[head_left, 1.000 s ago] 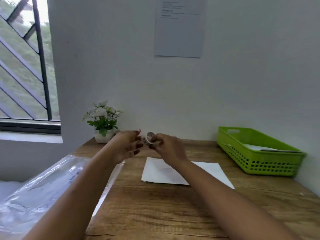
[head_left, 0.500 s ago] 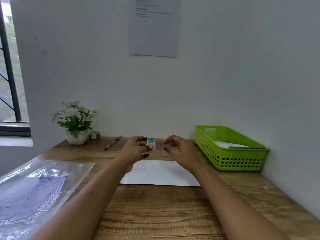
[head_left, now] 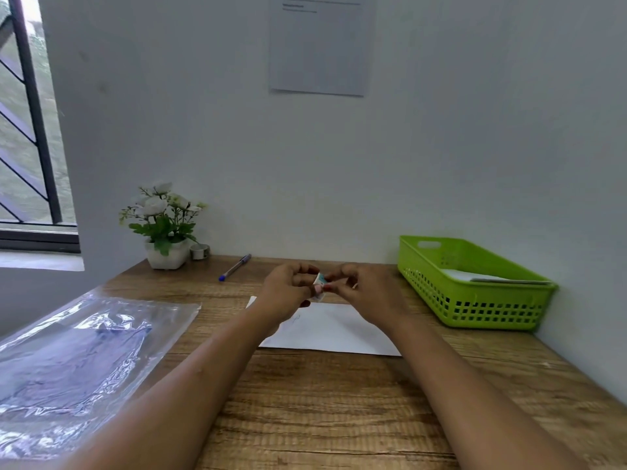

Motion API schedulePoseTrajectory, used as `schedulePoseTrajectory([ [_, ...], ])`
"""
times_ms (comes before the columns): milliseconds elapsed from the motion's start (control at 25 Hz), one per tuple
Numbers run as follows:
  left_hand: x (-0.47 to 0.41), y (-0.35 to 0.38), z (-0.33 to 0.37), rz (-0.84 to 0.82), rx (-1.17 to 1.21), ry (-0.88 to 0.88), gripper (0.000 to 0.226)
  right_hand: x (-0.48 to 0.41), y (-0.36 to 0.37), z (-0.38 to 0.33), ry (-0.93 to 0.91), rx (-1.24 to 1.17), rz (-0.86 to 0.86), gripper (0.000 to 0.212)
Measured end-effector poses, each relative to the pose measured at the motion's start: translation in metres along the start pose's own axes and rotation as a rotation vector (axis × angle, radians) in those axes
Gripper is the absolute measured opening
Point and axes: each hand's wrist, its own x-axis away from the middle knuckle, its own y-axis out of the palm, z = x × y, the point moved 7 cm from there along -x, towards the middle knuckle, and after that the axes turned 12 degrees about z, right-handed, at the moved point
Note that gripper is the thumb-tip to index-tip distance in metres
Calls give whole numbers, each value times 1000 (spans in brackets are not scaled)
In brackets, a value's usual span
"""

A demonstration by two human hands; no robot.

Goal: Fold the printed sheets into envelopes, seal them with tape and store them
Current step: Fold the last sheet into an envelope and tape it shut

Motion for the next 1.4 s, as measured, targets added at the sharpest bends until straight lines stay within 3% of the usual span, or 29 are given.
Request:
schedulePoseTrajectory([
  [280,2,-1,-1,4,-8,-11,30,8,-3,-23,-302,310,125,20],
  [680,4,2,3,-31,-155,117,30,0,11,24,236,-144,51,11],
  [1000,7,4,8,-28,-338,233,26,3,5,29,388,-281,69,11],
  [1400,3,5,5,-57,-347,274,27,7,3,49,652,-583,153,12],
])
